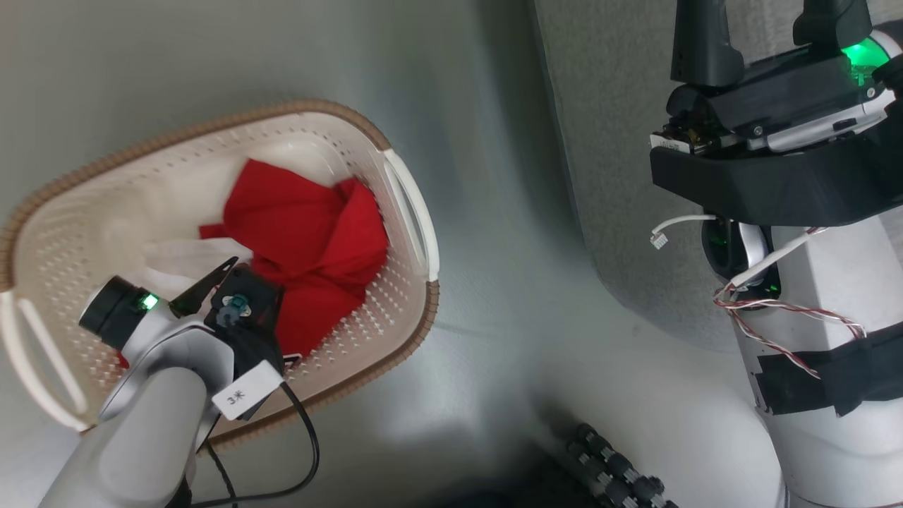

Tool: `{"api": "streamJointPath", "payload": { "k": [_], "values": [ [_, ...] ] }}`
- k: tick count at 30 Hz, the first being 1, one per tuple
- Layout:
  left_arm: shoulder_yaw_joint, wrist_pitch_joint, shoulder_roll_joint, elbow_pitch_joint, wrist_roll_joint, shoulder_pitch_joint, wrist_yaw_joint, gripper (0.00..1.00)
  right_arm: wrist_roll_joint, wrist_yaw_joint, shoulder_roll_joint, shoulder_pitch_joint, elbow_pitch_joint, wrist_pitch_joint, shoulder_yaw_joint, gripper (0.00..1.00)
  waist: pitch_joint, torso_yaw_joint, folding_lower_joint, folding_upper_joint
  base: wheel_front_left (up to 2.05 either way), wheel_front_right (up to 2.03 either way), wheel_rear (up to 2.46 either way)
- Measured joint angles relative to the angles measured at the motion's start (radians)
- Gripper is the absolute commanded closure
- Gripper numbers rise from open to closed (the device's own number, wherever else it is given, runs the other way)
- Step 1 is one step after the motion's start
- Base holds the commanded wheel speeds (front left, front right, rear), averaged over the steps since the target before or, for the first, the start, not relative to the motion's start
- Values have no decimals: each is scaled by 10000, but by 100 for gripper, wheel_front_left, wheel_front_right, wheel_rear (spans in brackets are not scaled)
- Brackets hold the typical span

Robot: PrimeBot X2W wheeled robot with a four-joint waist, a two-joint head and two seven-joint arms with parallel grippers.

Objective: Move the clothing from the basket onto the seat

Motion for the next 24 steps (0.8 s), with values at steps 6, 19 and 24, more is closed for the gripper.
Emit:
{"api": "streamJointPath", "payload": {
  "k": [6,19,24],
  "values": [
    [-481,27,92,510,336,-237,-75,0,-4,-44,63,-181,132,-88,130,0,757,-319,1,0,0,0,0],
    [-554,-251,73,1323,387,-1047,-84,58,-209,-132,119,-251,351,-182,272,0,1353,-712,0,0,0,0,0],
    [-468,-529,63,1427,336,-1314,-86,100,-278,-134,140,-417,537,-192,370,0,1377,-696,-1,-2,0,0,0]
  ]
}}
